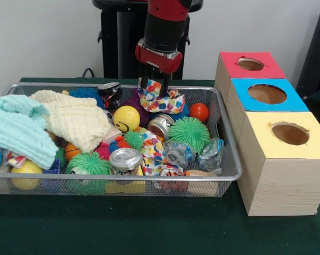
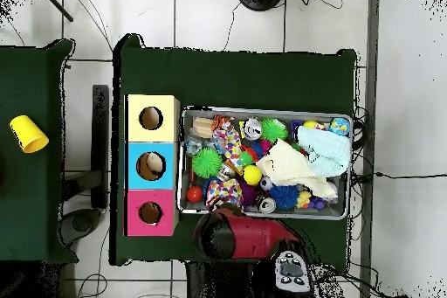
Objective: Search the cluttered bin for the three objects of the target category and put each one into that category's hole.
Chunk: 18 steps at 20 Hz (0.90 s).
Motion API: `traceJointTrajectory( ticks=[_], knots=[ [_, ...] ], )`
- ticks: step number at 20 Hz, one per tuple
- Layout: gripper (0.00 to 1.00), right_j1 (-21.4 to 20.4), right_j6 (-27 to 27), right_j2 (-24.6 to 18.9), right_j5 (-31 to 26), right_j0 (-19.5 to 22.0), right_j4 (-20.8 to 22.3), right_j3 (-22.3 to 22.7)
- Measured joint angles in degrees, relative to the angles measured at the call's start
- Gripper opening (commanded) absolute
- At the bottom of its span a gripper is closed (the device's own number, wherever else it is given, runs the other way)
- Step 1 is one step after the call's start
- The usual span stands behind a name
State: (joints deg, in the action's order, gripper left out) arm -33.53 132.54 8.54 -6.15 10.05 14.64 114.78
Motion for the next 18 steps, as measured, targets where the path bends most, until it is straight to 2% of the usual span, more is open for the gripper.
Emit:
traceJointTrajectory(
  ticks=[5,10,18],
  knots=[
    [1.00,2.4,0.0,-0.1,0.8,0.2,0.0,-1.6],
    [1.00,4.9,0.0,-1.1,2.1,2.3,0.0,-2.9],
    [1.00,7.3,0.0,-8.0,2.6,11.0,0.9,-3.1]
  ],
)
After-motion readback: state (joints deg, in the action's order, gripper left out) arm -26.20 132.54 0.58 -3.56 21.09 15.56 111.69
